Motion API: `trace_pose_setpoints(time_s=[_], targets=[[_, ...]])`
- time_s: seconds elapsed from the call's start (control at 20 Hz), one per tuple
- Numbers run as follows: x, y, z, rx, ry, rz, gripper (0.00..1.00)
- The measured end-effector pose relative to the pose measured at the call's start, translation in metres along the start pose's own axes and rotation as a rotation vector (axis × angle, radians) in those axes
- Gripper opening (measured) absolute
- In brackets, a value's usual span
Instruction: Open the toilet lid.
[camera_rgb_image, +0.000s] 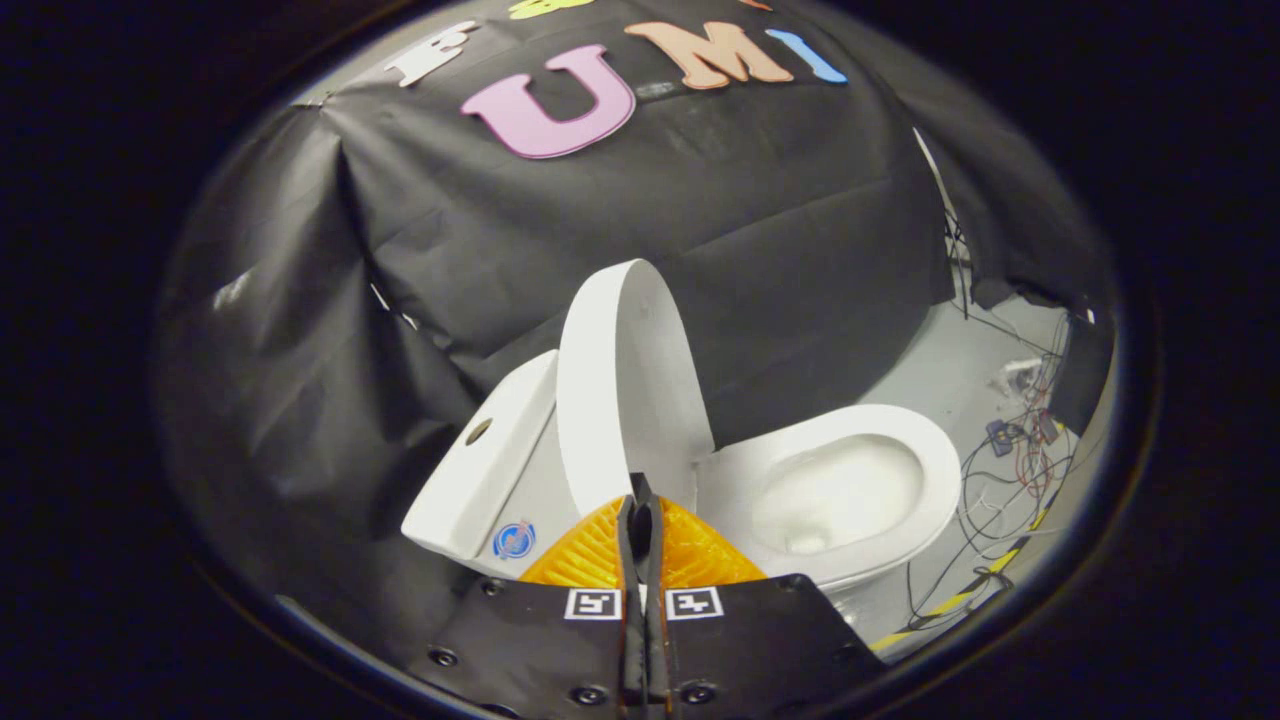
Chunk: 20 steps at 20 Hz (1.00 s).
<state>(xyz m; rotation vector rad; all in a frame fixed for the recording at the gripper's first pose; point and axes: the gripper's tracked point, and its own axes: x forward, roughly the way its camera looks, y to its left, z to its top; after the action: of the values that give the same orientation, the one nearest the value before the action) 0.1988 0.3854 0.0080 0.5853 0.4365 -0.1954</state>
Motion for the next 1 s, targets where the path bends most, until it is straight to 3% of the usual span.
trace_pose_setpoints(time_s=[0.2,1.0], targets=[[0.005,0.026,-0.004,-0.078,-0.015,-0.005,0.02],[0.02,0.07,-0.025,-0.133,-0.063,0.035,0.02]])
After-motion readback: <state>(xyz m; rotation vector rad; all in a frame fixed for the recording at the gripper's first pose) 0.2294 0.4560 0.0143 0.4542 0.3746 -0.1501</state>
